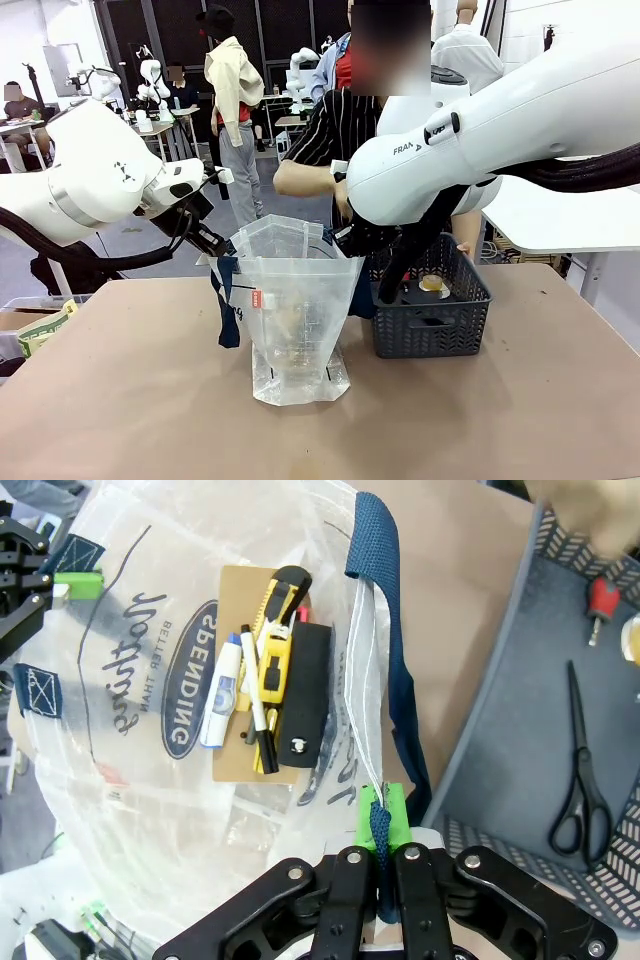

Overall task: Transfer purchased items from the store into the shopping bag.
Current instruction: Move the Reusable shopping bag to the right side of the table.

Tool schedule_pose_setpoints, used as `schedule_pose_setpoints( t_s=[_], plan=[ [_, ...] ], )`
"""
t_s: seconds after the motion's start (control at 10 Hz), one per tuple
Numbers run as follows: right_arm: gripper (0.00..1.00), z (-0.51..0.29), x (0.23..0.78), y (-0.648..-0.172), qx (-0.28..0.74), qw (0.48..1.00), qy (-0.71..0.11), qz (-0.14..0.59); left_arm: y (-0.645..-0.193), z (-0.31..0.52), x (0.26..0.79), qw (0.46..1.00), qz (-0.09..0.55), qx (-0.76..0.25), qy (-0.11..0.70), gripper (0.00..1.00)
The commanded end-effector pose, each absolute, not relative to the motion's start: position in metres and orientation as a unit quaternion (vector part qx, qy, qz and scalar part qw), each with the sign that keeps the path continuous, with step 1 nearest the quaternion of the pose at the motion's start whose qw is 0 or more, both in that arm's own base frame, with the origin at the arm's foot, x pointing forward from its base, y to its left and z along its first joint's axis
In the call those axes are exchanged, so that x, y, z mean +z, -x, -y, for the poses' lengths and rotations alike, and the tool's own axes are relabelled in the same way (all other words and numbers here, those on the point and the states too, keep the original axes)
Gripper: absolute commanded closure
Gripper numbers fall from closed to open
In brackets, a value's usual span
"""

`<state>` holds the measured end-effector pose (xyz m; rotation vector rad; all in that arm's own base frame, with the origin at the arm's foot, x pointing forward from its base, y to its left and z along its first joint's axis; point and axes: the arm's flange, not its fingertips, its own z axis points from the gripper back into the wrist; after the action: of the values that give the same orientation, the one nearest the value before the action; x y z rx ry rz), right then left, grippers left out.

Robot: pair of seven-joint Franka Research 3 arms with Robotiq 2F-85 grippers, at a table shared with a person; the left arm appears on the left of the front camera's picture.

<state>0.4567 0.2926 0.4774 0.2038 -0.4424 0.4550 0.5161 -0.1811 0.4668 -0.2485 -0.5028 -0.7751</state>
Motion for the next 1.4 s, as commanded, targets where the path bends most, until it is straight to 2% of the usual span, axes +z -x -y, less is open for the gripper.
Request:
schedule_pose_setpoints(
  t_s=[0.0, 1.3],
  plan=[
    [1.00, -0.2899, 0.4747, -0.4523, 0.219, 0.947, -0.102, 0.214, -0.5156, 0.1792, 0.4698, 0.888, 0.243, -0.372, 0.116, 1.00],
    [1.00, -0.2899, 0.4747, -0.4523, 0.219, 0.947, -0.102, 0.214, -0.5156, 0.1792, 0.4698, 0.888, 0.243, -0.372, 0.116, 1.00]
  ],
)
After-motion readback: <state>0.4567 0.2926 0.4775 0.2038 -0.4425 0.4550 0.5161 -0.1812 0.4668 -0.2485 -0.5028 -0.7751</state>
